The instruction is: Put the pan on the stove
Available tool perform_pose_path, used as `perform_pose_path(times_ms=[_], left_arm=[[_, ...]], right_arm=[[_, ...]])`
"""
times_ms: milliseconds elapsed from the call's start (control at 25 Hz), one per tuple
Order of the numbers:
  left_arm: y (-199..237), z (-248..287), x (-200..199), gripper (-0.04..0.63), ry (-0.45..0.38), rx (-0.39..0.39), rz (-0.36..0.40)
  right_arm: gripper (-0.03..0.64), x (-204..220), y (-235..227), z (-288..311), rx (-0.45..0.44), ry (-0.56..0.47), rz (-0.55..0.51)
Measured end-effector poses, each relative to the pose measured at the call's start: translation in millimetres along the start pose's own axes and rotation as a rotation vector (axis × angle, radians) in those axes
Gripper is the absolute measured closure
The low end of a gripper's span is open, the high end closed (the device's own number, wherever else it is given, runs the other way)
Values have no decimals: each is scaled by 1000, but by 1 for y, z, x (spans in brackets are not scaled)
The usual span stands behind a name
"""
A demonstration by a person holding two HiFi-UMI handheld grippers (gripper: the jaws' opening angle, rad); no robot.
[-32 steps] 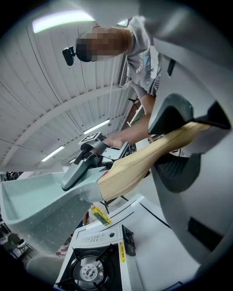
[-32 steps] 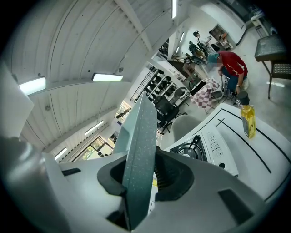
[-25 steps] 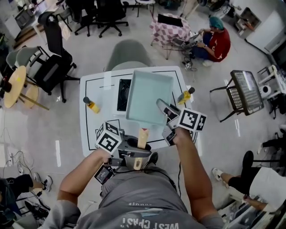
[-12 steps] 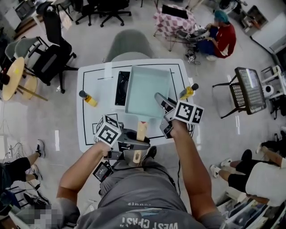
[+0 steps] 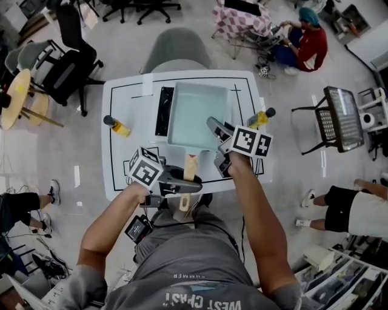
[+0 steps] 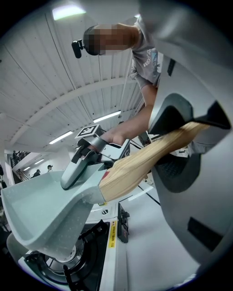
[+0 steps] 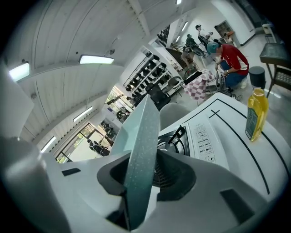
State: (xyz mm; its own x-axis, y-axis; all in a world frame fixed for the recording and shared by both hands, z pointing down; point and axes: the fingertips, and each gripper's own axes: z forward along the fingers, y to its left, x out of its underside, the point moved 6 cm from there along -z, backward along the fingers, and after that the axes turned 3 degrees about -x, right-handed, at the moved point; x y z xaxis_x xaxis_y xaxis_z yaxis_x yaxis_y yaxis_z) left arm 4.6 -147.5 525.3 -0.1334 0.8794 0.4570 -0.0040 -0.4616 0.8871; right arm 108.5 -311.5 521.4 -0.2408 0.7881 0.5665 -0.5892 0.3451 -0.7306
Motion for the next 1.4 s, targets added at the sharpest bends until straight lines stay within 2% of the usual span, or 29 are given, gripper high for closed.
perform_pose_path(times_ms=[480,640,880,1320,1400], left_arm=[[26,-2,-6,466,-63,22,-51],[36,-5,-7,465,-61,1,-60],[49,-7,-8,465,-72,-2,-85],[72,-16,-15,465,-72,9,-142],[79,-19,-14,465,-68,-1,-162]], right_arm=[[477,8,-18,31,147,24,-144],[472,11,-24,40,200,36,-210],[467,14,-29,53,236,54,-279],[463,13,-44,75,293,84,-329],[489,14,-48,77,324,86,-359]])
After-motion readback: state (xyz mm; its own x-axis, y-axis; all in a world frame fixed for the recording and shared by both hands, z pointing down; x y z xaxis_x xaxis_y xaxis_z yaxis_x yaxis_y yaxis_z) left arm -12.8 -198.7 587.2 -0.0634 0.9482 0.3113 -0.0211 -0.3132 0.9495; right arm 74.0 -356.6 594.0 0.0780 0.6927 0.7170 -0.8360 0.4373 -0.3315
